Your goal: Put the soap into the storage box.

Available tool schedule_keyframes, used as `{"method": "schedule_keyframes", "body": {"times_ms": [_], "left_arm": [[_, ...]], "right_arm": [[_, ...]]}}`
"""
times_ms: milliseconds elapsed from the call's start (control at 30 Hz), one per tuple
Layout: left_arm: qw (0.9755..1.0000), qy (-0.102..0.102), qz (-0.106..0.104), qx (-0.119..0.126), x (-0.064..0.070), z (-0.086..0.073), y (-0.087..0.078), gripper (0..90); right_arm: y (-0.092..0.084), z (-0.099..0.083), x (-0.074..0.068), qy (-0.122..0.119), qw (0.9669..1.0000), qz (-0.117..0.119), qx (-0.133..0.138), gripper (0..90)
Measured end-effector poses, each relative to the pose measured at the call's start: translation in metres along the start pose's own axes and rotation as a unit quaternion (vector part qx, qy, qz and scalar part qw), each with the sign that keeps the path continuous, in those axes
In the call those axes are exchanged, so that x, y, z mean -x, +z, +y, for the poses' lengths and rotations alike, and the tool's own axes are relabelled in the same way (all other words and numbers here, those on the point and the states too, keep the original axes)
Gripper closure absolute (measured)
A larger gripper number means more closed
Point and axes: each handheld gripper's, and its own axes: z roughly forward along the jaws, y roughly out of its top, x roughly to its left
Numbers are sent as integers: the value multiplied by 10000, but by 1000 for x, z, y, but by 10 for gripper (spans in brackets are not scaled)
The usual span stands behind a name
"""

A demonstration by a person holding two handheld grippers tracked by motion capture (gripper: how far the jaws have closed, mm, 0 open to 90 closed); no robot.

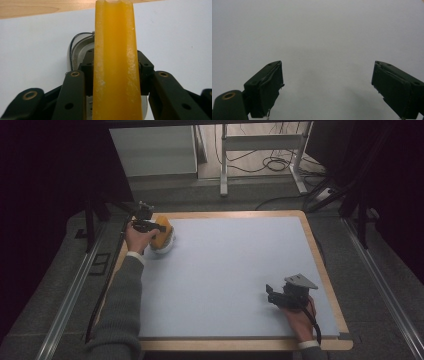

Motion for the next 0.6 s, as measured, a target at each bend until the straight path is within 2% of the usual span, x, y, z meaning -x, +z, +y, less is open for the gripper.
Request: {"method": "schedule_keyframes", "body": {"times_ms": [167,300,333,433,600], "left_arm": [[10000,10,11,-77,-1,-1,6,609],[10000,-44,12,32,-1,-2,7,603],[9998,-71,-33,185,-1,-1,3,593],[9995,-88,-39,302,0,1,0,447],[9989,-92,169,429,-1,0,-9,322]], "right_arm": [[0,0,0,9,10000,7,2,104],[0,0,0,9,10000,11,3,104],[0,0,0,8,10000,12,5,104],[0,0,0,2,10000,21,9,104],[0,0,0,-15,10000,23,12,104]]}}
